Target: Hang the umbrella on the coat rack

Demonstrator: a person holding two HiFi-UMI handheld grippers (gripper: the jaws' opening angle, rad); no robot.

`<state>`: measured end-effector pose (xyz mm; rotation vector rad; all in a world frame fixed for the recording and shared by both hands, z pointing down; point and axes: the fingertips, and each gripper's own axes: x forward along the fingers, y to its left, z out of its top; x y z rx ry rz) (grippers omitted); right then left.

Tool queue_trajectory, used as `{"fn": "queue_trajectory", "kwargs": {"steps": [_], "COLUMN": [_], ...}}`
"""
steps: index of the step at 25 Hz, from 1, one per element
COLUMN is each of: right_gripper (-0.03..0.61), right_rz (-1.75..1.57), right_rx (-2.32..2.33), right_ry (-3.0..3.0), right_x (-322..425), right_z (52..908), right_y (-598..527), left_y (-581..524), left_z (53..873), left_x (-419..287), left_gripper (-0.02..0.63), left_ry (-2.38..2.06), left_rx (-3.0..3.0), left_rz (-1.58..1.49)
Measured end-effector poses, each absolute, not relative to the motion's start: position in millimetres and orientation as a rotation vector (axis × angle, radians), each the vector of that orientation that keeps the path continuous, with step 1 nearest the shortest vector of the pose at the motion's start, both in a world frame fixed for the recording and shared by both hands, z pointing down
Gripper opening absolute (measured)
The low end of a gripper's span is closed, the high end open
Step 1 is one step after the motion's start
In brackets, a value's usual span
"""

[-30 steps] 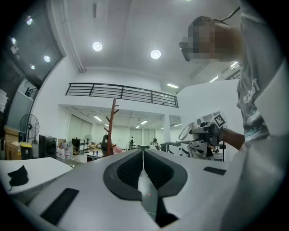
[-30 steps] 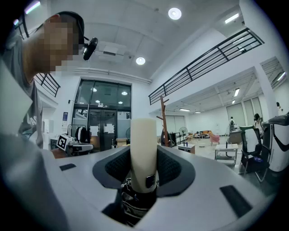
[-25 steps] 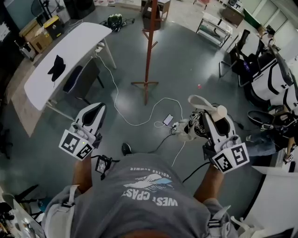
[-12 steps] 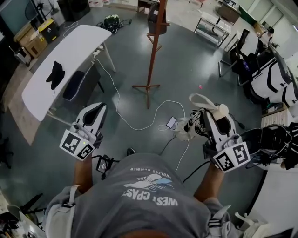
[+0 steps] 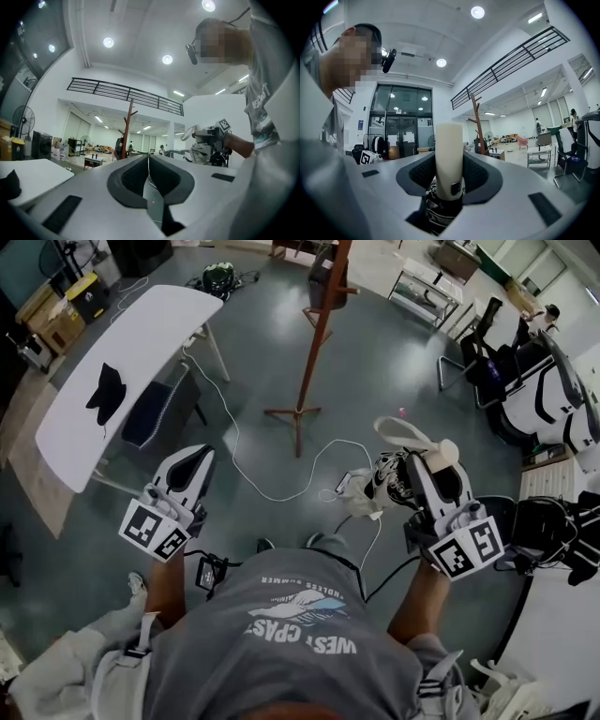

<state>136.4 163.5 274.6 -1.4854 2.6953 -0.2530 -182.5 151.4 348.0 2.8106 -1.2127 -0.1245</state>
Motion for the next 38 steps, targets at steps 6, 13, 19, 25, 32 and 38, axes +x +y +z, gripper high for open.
{"fn": "queue_trajectory", "kwargs": {"steps": [6, 13, 19, 25, 32, 38], "right_gripper": [0.175, 0.175, 0.175, 0.175, 0.176, 0.176], "right_rz": [-0.247, -0.246, -0.264, -0.277, -0.298, -0.303], "right_rx": [-1.432, -1.313, -1.197, -1.097, -0.989, -0.945], "right_ry": [2.741, 2.783, 2.837, 2.877, 2.915, 2.932], "right_x": [126, 129, 140, 150, 162, 175], "right_z": [278, 276, 277, 281, 288, 296], "right_y": [127, 74, 22, -21, -52, -71], "left_y": [132, 104, 75, 57, 50, 44], "left_z": [355, 350, 342, 344, 346, 349], "left_x": [-180, -178, -158, -142, -123, -99], "left_gripper": [0.018, 0.018, 0.018, 0.018, 0.018, 0.018], "left_ry": [-1.223, -1.350, -1.445, -1.537, -1.640, -1.672], "left_rx": [2.799, 2.749, 2.714, 2.662, 2.607, 2.590], "left_rz": [-0.103, -0.096, -0.104, -0.081, -0.067, -0.058]}}
